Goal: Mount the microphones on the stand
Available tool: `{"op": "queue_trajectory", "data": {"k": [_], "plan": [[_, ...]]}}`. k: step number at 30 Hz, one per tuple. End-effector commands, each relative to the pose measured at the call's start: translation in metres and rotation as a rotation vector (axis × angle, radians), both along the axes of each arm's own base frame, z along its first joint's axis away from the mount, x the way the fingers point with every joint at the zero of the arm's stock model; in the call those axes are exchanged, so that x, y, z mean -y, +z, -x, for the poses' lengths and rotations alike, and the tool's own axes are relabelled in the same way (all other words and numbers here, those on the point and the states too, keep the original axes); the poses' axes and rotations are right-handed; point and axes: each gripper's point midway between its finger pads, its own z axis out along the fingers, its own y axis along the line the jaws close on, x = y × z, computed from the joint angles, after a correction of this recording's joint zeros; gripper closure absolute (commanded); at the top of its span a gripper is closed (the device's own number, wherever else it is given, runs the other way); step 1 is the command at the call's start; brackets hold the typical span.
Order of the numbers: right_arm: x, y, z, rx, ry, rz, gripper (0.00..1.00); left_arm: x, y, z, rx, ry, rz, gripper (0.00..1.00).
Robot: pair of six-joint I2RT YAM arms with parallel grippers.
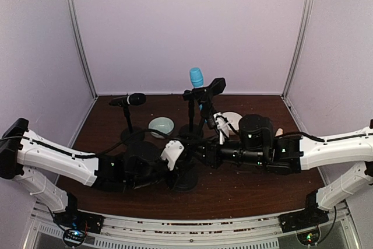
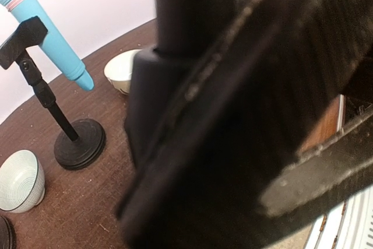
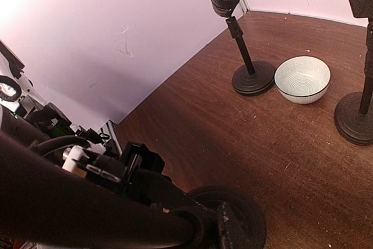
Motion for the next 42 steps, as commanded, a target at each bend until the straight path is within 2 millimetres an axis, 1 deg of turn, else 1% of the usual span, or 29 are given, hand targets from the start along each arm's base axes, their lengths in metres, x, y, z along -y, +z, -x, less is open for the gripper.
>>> {"op": "queue_trajectory", "data": {"k": [1, 2, 4, 5, 7, 9, 10, 12, 14, 16, 17, 19, 20, 23, 25, 27, 31, 34, 38, 39, 41, 42], "plan": [[0.004, 0.004, 0.002, 0.078, 0.024, -0.008, 1.00, 0.018, 0.050, 0.008, 0.035, -0.047, 0.190, 1.00], [0.003, 0.004, 0.009, 0.118, 0.074, -0.012, 1.00, 0.020, 0.052, 0.013, 0.044, -0.083, 0.198, 1.00], [-0.001, 0.008, 0.033, 0.238, 0.234, -0.047, 1.00, 0.027, 0.059, 0.037, 0.079, -0.247, 0.226, 1.00], [0.001, 0.006, 0.048, 0.298, 0.314, -0.069, 0.97, 0.029, 0.061, 0.050, 0.097, -0.324, 0.243, 1.00], [0.010, 0.010, 0.064, 0.409, 0.386, -0.133, 0.90, 0.030, 0.061, 0.066, 0.119, -0.422, 0.265, 1.00], [0.018, 0.012, 0.067, 0.453, 0.398, -0.176, 0.84, 0.033, 0.060, 0.075, 0.111, -0.480, 0.271, 1.00], [0.019, 0.012, 0.066, 0.459, 0.402, -0.183, 0.83, 0.034, 0.059, 0.079, 0.103, -0.500, 0.275, 1.00], [0.018, 0.011, 0.062, 0.463, 0.393, -0.159, 0.82, 0.035, 0.058, 0.082, 0.088, -0.520, 0.287, 1.00], [0.017, 0.005, 0.055, 0.446, 0.367, -0.119, 0.84, 0.036, 0.057, 0.083, 0.083, -0.522, 0.299, 1.00], [0.017, 0.004, 0.050, 0.440, 0.345, -0.106, 0.83, 0.037, 0.058, 0.084, 0.079, -0.525, 0.309, 1.00], [0.018, 0.002, 0.044, 0.430, 0.310, -0.093, 0.81, 0.037, 0.059, 0.084, 0.079, -0.526, 0.313, 1.00], [0.024, -0.004, 0.028, 0.408, 0.211, -0.047, 0.68, 0.037, 0.061, 0.083, 0.081, -0.522, 0.322, 1.00], [0.030, -0.008, 0.017, 0.398, 0.147, -0.017, 0.64, 0.036, 0.062, 0.082, 0.081, -0.514, 0.325, 1.00], [0.050, -0.016, -0.006, 0.369, -0.015, 0.051, 0.56, 0.034, 0.062, 0.074, 0.080, -0.465, 0.325, 1.00], [0.057, -0.013, -0.004, 0.364, -0.029, 0.036, 0.51, 0.032, 0.058, 0.063, 0.067, -0.396, 0.316, 1.00], [0.059, -0.009, 0.002, 0.356, -0.001, 0.013, 0.48, 0.028, 0.054, 0.051, 0.053, -0.320, 0.306, 1.00], [0.054, -0.003, 0.012, 0.293, 0.021, 0.002, 0.44, 0.022, 0.044, 0.024, 0.014, -0.143, 0.264, 1.00], [0.048, 0.004, 0.011, 0.251, -0.022, -0.013, 0.42, 0.021, 0.040, 0.010, -0.021, -0.050, 0.252, 1.00], [0.038, 0.008, 0.004, 0.191, -0.095, -0.027, 0.37, 0.024, 0.043, 0.005, -0.040, -0.016, 0.279, 1.00], [0.033, 0.011, 0.007, 0.186, -0.081, -0.054, 0.36, 0.024, 0.044, 0.006, -0.040, -0.023, 0.290, 1.00], [0.024, 0.020, 0.016, 0.181, -0.021, -0.152, 0.32, 0.026, 0.049, 0.013, -0.024, -0.074, 0.319, 1.00], [0.022, 0.025, 0.018, 0.189, -0.008, -0.195, 0.37, 0.027, 0.054, 0.018, -0.011, -0.102, 0.349, 1.00]]}}
